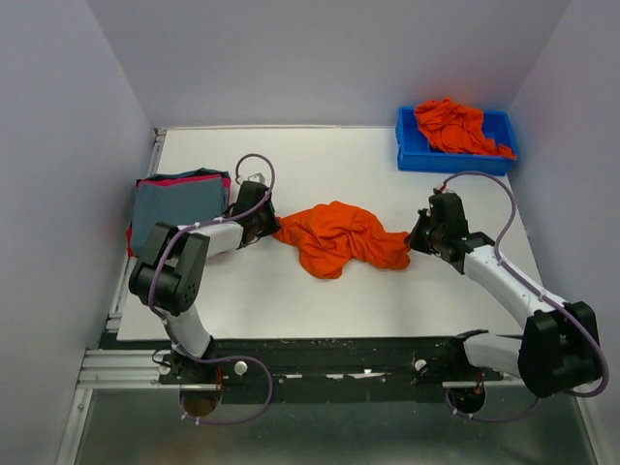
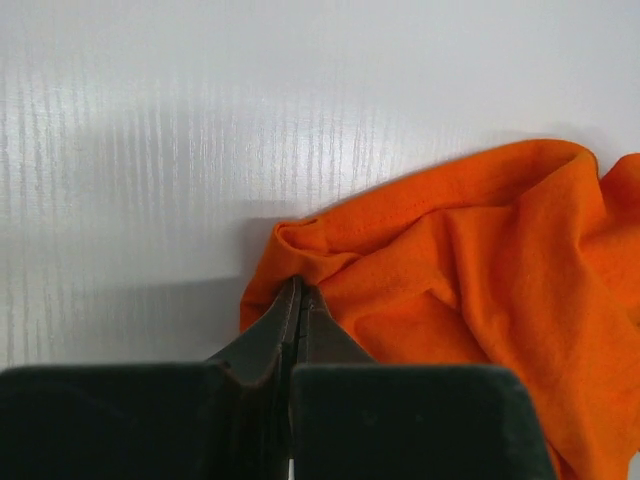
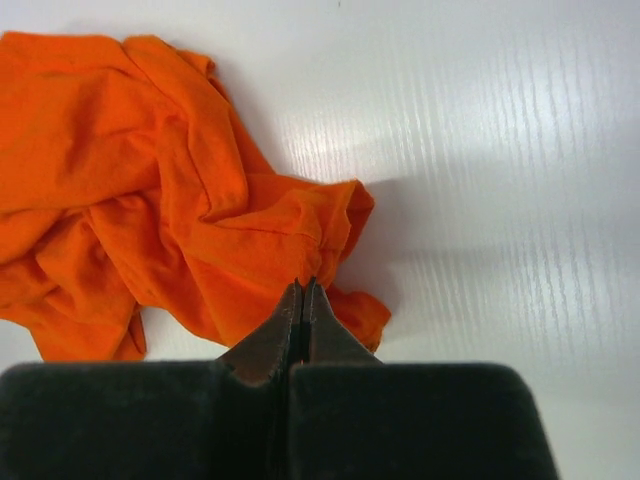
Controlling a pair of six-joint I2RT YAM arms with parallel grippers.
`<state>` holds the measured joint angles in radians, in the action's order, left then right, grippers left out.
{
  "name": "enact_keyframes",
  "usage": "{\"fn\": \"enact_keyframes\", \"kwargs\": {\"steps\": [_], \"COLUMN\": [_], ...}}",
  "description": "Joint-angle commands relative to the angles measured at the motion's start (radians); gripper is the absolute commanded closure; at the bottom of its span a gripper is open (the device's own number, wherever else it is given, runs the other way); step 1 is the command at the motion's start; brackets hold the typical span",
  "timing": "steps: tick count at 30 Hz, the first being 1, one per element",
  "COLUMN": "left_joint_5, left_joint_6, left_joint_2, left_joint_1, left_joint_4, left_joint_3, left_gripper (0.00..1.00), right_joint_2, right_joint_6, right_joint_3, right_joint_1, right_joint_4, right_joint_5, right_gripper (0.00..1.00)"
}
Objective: Fold and stack the t-shirts
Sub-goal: Flatten out the tshirt
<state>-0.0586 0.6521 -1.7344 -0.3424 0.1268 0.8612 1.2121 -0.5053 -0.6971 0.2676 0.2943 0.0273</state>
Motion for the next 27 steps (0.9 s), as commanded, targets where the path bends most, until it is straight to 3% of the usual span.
{"fn": "enact_keyframes", "kwargs": {"steps": [1, 12, 20, 24, 27], "left_joint_5": [0.106, 0.223, 0.236, 0.264, 0.253], "left_joint_6": [-0.003, -0.058, -0.081, -0.074, -0.051], "left_joint_2": [0.051, 0.142, 0.113, 0.199, 0.291], "left_joint_1": [0.002, 0.009, 0.042, 0.052, 0.052], "left_joint_4": [-0.073, -0.289, -0.529, -0.541, -0.523], "left_joint_3": [0.056, 0.361, 0.76, 0.76, 0.662], "left_gripper": [1.0, 1.0, 1.0, 1.0, 1.0], "right_joint_2": [0.0, 0.124, 0.251, 0.187, 0.081], "right_joint_6": [-0.015, -0.029, -0.042, -0.039, -0.053], "right_joint_3": [-0.103, -0.533, -1.001, -0.98, -0.792], "right_joint_1": [-0.002, -0.111, -0.209, -0.226, -0.228], "right_joint_4": [0.028, 0.155, 0.342, 0.35, 0.294], "right_joint_5": [0.072, 0.007, -0.121, -0.109, -0.089], "right_gripper": [0.99, 0.99, 0.99, 0.99, 0.99]}}
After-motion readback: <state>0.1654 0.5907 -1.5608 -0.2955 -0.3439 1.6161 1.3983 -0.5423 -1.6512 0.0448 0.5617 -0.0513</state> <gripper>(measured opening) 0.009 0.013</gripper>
